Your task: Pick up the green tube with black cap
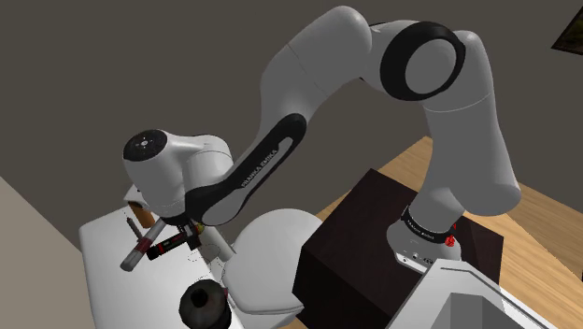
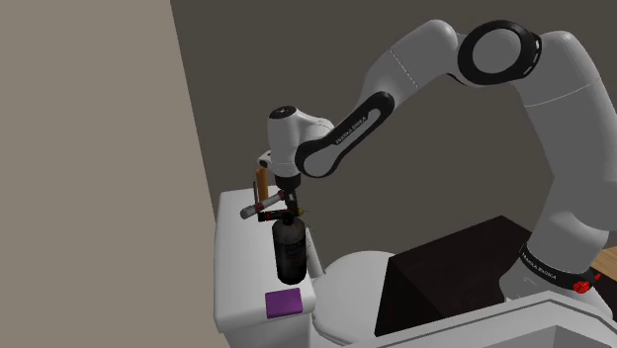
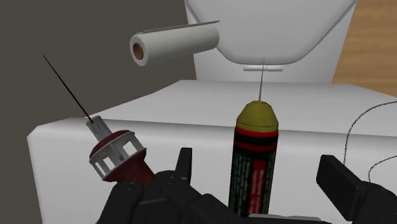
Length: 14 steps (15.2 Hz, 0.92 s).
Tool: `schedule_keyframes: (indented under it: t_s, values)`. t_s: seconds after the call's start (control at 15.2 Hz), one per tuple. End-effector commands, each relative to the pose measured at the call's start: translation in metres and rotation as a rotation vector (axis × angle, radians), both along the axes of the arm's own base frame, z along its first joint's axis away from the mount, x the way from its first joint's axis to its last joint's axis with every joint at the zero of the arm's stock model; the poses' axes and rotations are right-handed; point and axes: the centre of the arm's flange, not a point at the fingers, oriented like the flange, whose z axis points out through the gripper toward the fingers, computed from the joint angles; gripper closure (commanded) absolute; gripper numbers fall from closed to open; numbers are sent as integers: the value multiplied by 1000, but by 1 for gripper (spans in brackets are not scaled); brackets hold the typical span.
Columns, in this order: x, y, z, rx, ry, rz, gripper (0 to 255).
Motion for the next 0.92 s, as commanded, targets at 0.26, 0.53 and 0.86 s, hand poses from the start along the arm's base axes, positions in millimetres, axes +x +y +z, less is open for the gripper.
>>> schedule_keyframes:
  t_s: [0.26, 0.53, 0.86]
  values:
    - [1, 0, -15, 0, 0, 0, 255]
    - [0, -1, -17, 0, 0, 0, 255]
    - [1, 1, -9, 0, 0, 0, 255]
